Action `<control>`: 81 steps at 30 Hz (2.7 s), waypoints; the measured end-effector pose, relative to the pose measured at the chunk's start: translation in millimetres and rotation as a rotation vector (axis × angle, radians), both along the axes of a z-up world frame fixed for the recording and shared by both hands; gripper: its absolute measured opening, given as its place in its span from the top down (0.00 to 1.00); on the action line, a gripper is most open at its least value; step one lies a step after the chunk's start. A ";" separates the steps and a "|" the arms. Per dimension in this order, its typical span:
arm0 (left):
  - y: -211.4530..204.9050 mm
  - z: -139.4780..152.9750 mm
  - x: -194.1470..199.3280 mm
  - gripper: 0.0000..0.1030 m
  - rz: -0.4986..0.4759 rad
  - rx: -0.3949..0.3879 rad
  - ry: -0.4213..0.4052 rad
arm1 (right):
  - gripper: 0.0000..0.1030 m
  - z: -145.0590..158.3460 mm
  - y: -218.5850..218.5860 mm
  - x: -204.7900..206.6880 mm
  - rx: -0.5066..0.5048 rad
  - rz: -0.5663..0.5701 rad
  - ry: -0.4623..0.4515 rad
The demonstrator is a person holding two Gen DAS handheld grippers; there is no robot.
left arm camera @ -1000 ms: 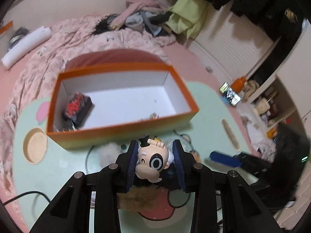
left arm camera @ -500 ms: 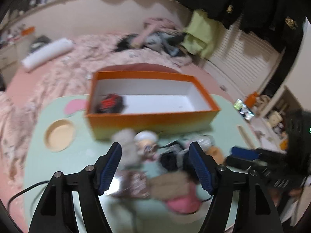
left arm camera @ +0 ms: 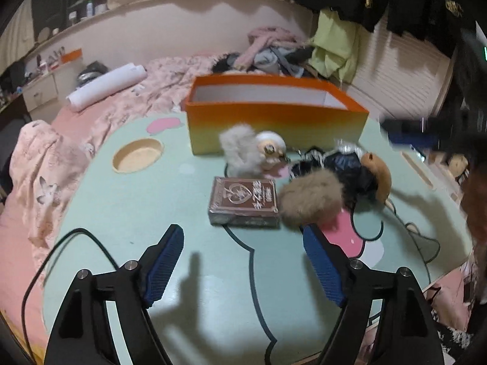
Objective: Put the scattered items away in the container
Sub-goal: 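Grasp the red-black patterned block in the box with the right gripper, set it down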
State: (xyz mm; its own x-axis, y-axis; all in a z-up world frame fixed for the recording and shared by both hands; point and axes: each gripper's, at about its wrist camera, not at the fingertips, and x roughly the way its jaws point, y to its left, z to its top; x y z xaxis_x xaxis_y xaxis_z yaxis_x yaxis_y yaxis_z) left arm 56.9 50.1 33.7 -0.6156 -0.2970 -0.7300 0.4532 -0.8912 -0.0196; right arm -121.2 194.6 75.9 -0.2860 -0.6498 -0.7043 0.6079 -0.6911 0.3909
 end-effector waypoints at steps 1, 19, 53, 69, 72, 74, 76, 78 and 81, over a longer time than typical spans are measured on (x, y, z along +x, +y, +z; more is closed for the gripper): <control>0.4 -4.7 -2.8 0.22 -0.002 0.009 -0.022 | 0.45 4.5 -4.4 -2.9 -0.011 0.005 -0.004; 6.0 -17.6 -7.5 0.12 -0.004 -0.010 -0.067 | 0.46 -37.8 -188.1 -128.8 0.133 -0.089 -0.407; 6.5 -18.8 -6.5 0.10 -0.005 -0.009 -0.059 | 0.45 -38.5 -209.5 -136.0 0.439 -0.055 -0.218; 9.0 -17.0 -5.9 0.08 0.002 -0.009 -0.060 | 0.60 35.3 -125.2 -80.0 0.228 -0.020 0.015; 9.4 -17.3 -6.6 0.08 0.004 -0.009 -0.061 | 0.60 38.1 -102.7 -54.5 0.216 0.020 0.052; 9.6 -17.3 -6.5 0.08 0.004 -0.009 -0.061 | 0.60 29.9 -91.5 -42.0 0.216 0.045 0.038; 9.3 -17.4 -6.2 0.07 0.004 -0.009 -0.061 | 0.60 19.6 -80.6 -36.0 0.210 0.053 0.013; 8.9 -17.9 -6.5 0.07 0.006 -0.009 -0.061 | 0.60 8.5 -67.9 -27.1 0.211 0.062 -0.009; 8.6 -18.0 -6.2 0.07 0.005 -0.009 -0.062 | 0.60 -7.0 -55.2 -16.5 0.247 0.071 -0.004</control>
